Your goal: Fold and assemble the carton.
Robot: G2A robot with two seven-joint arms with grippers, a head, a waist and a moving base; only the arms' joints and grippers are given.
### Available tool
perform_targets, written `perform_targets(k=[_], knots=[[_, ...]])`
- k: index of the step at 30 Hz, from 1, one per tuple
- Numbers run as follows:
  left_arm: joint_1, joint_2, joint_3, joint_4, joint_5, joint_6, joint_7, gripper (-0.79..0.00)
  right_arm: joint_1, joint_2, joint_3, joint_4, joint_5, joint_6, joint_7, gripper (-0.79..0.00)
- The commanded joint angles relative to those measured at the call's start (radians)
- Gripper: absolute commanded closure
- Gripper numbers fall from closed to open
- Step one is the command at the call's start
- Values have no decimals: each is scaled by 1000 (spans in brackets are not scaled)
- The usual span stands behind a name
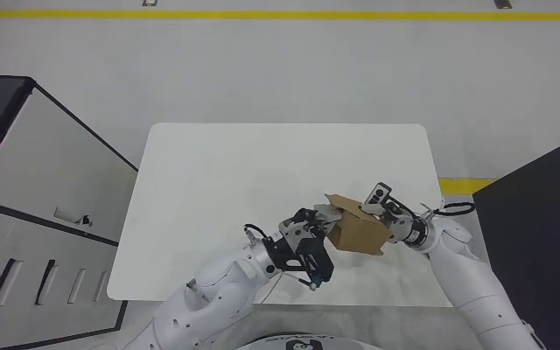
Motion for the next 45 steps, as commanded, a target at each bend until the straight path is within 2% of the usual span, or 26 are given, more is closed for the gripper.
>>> perform_targets(k=[1, 7, 13, 24, 45], knots=[[0, 0, 5, 0, 21, -1, -2, 0, 0, 0, -2, 3, 0, 5, -7, 0], [-2, 0, 13, 1, 52, 2, -10, 0, -1, 0, -3, 9, 5, 8, -17, 0], [0, -4, 3, 6, -27, 19, 5, 0, -4, 0, -2, 14, 4, 5, -19, 0], [4, -4, -11, 6, -47, 14, 18, 0, -6, 0, -5, 20, 7, 2, -23, 0], [-16, 0, 30, 9, 124, -22, 9, 0, -2, -1, -9, 27, 19, 9, -23, 0]])
